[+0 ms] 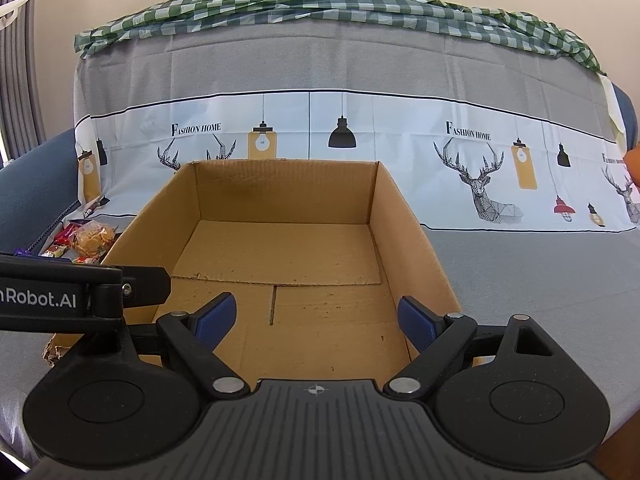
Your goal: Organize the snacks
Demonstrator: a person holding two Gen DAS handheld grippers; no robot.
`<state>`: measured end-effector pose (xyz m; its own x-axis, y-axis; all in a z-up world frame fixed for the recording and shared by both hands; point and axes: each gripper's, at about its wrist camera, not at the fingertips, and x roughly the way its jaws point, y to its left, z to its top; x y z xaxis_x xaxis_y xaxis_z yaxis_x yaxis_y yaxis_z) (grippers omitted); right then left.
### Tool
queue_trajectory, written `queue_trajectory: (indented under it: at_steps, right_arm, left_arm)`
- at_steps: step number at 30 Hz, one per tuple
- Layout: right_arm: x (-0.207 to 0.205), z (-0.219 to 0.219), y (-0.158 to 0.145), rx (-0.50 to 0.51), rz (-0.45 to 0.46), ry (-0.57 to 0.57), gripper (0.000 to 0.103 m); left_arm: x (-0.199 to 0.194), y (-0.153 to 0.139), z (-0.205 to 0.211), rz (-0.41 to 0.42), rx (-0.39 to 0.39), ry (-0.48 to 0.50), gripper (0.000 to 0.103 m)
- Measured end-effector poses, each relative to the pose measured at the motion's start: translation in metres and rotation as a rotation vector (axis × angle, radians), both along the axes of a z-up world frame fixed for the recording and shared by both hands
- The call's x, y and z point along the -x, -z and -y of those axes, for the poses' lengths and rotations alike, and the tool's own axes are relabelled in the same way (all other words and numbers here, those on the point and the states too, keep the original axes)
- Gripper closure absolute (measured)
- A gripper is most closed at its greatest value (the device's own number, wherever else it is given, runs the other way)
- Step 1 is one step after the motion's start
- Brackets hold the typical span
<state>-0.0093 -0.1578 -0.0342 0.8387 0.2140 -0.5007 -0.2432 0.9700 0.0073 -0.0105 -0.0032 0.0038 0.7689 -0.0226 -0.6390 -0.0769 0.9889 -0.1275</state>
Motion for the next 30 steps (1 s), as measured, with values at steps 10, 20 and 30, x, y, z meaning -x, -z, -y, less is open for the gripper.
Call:
queue_trajectory:
  at_steps: [10, 20, 30]
  right_arm:
    - [0.003, 0.003, -0.005, -0.028, 0.038, 0.048, 0.017]
    - [0.015, -0.021, -0.024, -0.114, 0.124, -0.006, 0.057]
    - [0.04, -0.092, -0.038, -0.13, 0.176, -0.258, 0.056]
  left_arm:
    - [0.007, -0.01, -0.013, 0.047, 0.021, -0.021, 0.057]
    - [0.009, -0.03, -0.088, 0.033, 0.196, -0.037, 0.08]
    - [-0.024, -0.016, -0.228, -0.043, 0.199, -0.243, 0.078]
